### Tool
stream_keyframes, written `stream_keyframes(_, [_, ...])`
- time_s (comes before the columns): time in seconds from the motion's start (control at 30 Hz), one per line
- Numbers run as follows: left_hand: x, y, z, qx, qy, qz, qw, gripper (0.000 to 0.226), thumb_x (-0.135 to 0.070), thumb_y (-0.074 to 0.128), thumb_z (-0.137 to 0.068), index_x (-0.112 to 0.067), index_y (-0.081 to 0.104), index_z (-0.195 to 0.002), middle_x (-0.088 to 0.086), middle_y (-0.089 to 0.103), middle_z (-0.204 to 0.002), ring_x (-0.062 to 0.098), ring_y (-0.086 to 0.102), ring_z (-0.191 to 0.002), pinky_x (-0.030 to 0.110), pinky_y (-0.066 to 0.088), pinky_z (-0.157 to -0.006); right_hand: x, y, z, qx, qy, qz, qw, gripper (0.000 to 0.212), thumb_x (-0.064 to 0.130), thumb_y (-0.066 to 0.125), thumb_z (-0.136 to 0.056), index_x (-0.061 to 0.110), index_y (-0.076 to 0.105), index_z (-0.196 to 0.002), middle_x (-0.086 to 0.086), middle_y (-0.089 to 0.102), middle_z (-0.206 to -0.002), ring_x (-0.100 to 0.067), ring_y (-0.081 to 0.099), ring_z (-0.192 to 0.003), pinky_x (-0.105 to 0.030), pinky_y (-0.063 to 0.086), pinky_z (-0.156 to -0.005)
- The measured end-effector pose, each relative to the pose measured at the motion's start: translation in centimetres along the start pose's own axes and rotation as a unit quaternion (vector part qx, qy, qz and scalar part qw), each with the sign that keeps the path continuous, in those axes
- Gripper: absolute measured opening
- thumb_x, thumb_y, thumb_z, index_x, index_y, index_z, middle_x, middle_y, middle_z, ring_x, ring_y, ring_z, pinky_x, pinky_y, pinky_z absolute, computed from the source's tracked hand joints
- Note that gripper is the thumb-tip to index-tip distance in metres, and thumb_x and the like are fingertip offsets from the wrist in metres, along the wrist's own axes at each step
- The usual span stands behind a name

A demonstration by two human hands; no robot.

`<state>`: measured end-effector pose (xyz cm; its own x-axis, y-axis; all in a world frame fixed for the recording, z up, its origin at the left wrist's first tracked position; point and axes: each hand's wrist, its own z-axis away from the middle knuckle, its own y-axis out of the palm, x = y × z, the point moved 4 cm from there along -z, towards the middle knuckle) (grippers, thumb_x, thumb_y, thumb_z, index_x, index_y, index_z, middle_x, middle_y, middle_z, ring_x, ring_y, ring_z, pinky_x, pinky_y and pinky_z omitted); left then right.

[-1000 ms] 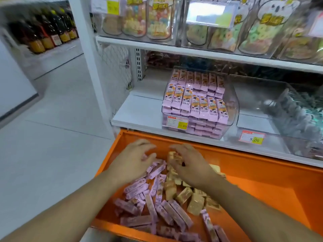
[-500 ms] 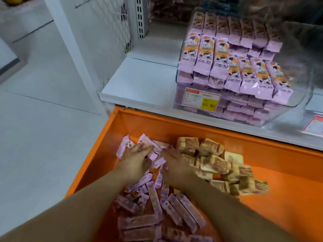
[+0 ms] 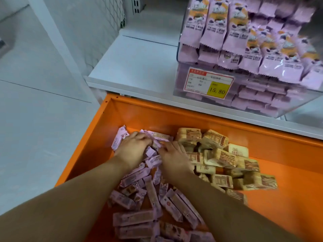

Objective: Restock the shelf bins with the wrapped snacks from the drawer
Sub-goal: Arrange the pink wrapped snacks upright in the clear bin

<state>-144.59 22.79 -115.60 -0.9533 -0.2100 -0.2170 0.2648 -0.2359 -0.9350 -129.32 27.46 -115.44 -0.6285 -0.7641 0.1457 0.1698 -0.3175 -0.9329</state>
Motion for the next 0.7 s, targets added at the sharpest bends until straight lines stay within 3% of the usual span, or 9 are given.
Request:
stream_keyframes(0.1, [-0.5, -2.4, 0.5, 0.012, -0.001, 0.09, 0.996, 0.045, -0.019, 0.073, -0.092, -0.037, 0.061, -0.132, -0.008, 0.062, -0.132, 0.015, 0.053, -0.115, 0.03, 0.045, -0.095, -0.4, -2.1, 2.0, -0.079, -0.017, -0.103, 0.991, 0.045, 0.022, 0.075, -0.087, 0.02, 0.064, -0.131, -0.007, 0.057, -0.137, -0.03, 0.049, -0.131, -0.05, 0.044, -0.112])
stream_keyframes(0.17, [-1.2, -4.5, 1.1, 0.017, -0.017, 0.149, 0.989, 0.034, -0.026, 0.072, -0.096, -0.036, 0.061, -0.126, -0.005, 0.068, -0.109, 0.012, 0.06, -0.088, 0.025, 0.046, -0.076, -1.0, -4.2, 3.9, -0.074, 0.019, -0.212, 0.974, 0.052, 0.027, 0.075, -0.09, 0.028, 0.056, -0.139, 0.001, 0.062, -0.131, -0.022, 0.058, -0.121, -0.045, 0.054, -0.1])
stream_keyframes(0.23, [-2.0, -7.1, 1.8, 0.0, -0.031, 0.169, 0.985, 0.02, -0.038, 0.073, -0.095, -0.032, 0.063, -0.111, -0.008, 0.068, -0.095, 0.014, 0.064, -0.083, 0.031, 0.052, -0.074, -1.8, -6.6, 6.1, -0.045, 0.062, -0.314, 0.946, 0.047, 0.033, 0.075, -0.093, 0.036, 0.05, -0.133, 0.009, 0.066, -0.122, -0.015, 0.066, -0.107, -0.044, 0.06, -0.089])
stream_keyframes(0.33, [-4.4, -11.6, 3.5, -0.025, -0.014, 0.183, 0.983, 0.02, -0.05, 0.072, -0.091, -0.033, 0.062, -0.097, -0.009, 0.069, -0.084, 0.015, 0.066, -0.08, 0.036, 0.054, -0.073, -3.1, -10.8, 9.5, -0.036, 0.078, -0.421, 0.903, 0.025, 0.036, 0.076, -0.094, 0.034, 0.057, -0.11, 0.007, 0.073, -0.101, -0.013, 0.071, -0.09, -0.046, 0.062, -0.082])
stream_keyframes(0.43, [-7.5, -15.7, 6.2, -0.042, 0.008, 0.206, 0.978, 0.02, -0.051, 0.071, -0.092, -0.037, 0.062, -0.103, -0.009, 0.069, -0.086, 0.012, 0.067, -0.078, 0.033, 0.053, -0.067, -4.0, -15.2, 13.3, -0.042, 0.075, -0.492, 0.867, 0.019, 0.028, 0.077, -0.094, 0.025, 0.066, -0.109, 0.001, 0.076, -0.098, -0.018, 0.074, -0.087, -0.051, 0.061, -0.087])
stream_keyframes(0.5, [-9.8, -18.2, 8.3, -0.06, 0.012, 0.257, 0.965, 0.026, -0.055, 0.07, -0.092, -0.037, 0.062, -0.108, -0.006, 0.068, -0.089, 0.015, 0.068, -0.075, 0.033, 0.054, -0.062, -4.4, -18.0, 15.7, -0.049, 0.076, -0.537, 0.839, 0.016, 0.019, 0.074, -0.097, 0.014, 0.067, -0.111, -0.008, 0.077, -0.097, -0.025, 0.073, -0.08, -0.053, 0.06, -0.08])
stream_keyframes(0.6, [-12.9, -21.1, 10.7, -0.077, -0.004, 0.349, 0.934, 0.031, -0.055, 0.066, -0.095, -0.032, 0.061, -0.114, 0.001, 0.07, -0.099, 0.02, 0.069, -0.081, 0.034, 0.057, -0.073, -4.4, -21.9, 19.5, -0.068, 0.066, -0.601, 0.794, 0.021, 0.008, 0.075, -0.092, 0.005, 0.066, -0.111, -0.02, 0.072, -0.094, -0.029, 0.067, -0.074, -0.04, 0.057, -0.062])
stream_keyframes(0.7, [-15.5, -22.9, 12.5, -0.079, -0.023, 0.454, 0.887, 0.033, -0.056, 0.066, -0.094, -0.027, 0.06, -0.107, 0.017, 0.07, -0.094, 0.021, 0.055, -0.07, 0.034, 0.043, -0.068, -4.5, -24.1, 23.1, -0.082, 0.049, -0.631, 0.77, 0.036, 0.01, 0.076, -0.082, 0.006, 0.067, -0.116, -0.019, 0.074, -0.105, -0.042, 0.069, -0.092, -0.036, 0.053, -0.07])
